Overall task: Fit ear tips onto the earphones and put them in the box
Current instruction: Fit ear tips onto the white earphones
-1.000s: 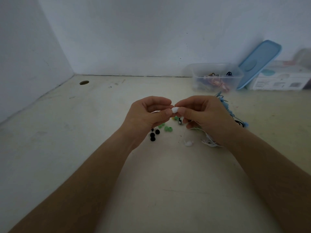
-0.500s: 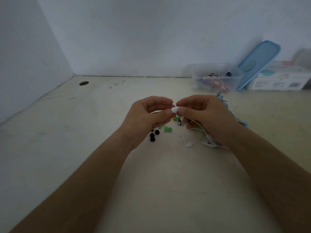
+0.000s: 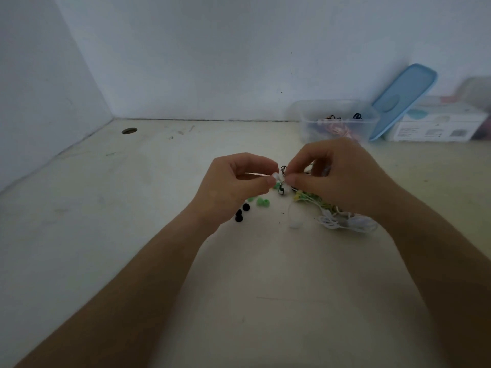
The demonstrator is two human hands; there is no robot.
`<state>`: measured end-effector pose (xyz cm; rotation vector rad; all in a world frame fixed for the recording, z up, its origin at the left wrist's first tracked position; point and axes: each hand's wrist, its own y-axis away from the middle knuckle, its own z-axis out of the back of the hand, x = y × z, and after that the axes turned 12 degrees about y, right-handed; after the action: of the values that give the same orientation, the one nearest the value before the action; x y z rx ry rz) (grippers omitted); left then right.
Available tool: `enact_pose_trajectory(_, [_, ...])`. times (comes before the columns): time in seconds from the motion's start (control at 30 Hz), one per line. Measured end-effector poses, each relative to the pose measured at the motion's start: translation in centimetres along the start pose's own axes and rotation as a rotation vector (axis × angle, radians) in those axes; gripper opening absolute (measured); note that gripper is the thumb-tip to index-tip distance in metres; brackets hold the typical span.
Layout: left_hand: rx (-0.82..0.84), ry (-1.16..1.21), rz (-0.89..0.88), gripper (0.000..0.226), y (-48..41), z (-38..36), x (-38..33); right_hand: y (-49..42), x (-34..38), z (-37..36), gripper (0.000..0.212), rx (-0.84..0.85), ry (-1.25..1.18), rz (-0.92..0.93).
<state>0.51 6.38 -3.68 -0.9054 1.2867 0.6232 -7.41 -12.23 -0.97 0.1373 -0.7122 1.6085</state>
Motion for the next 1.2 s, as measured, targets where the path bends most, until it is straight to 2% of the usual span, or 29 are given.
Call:
enact_pose_trajectory(0.1, [-0.043,-0.035,0.007,0.016,0.0,0.0,0.3,0.4,0.2,0.6,0.017,0.208,0.137,0.064])
enact_pose_trajectory(0.17, [-0.059,-0.034,0.014,0.015,-0.1,0.0,0.4,0.7,0.4,0.2,0.017,0.302,0.318,0.065])
enact_pose_trajectory(0.27, [-0.056,-0.023,0.022,0.014,0.0,-0.1,0.4,0.7,0.6,-0.8,0.030,0.448,0.503,0.041])
enact_pose_trajectory(0.43, [-0.025,-0.070,0.000,0.017,0.0,-0.3,0.4,0.8,0.7,-1.1,0.020,0.518,0.504,0.063])
enact_pose_trajectory(0.5, [-0.005,-0.116,-0.017,0.016,-0.1,-0.3,0.4,0.8,0.2,-1.0,0.014,0.468,0.406,0.062])
enact_pose_trajectory(0.63, [0.079,-0.297,-0.128,0.019,0.0,-0.7,0.8,0.3,-0.6,-0.2,0.001,0.193,-0.025,-0.030])
enact_pose_trajectory(0.73, [0.135,-0.459,-0.201,0.023,0.2,-1.1,1.2,0.0,-0.9,-0.1,0.009,0.087,-0.202,-0.102])
enact_pose_trajectory(0.87, [0.187,-0.555,-0.123,0.059,0.3,-1.5,1.7,-0.1,-1.2,-1.2,0.019,-0.033,-0.321,-0.184])
enact_pose_trajectory(0.97, [0.237,-0.614,-0.091,0.073,0.2,-1.4,1.8,-0.2,-1.4,-2.0,0.021,-0.098,-0.329,-0.176])
enact_pose_trajectory(1.07, [0.228,-0.579,-0.101,0.062,0.2,-0.4,1.1,-0.2,-1.2,-2.9,0.020,-0.120,-0.356,-0.171])
enact_pose_trajectory(1.2, [-0.070,-0.517,-0.122,0.022,-0.7,1.8,0.4,-0.3,-1.2,-3.6,0.011,-0.092,-0.451,-0.170])
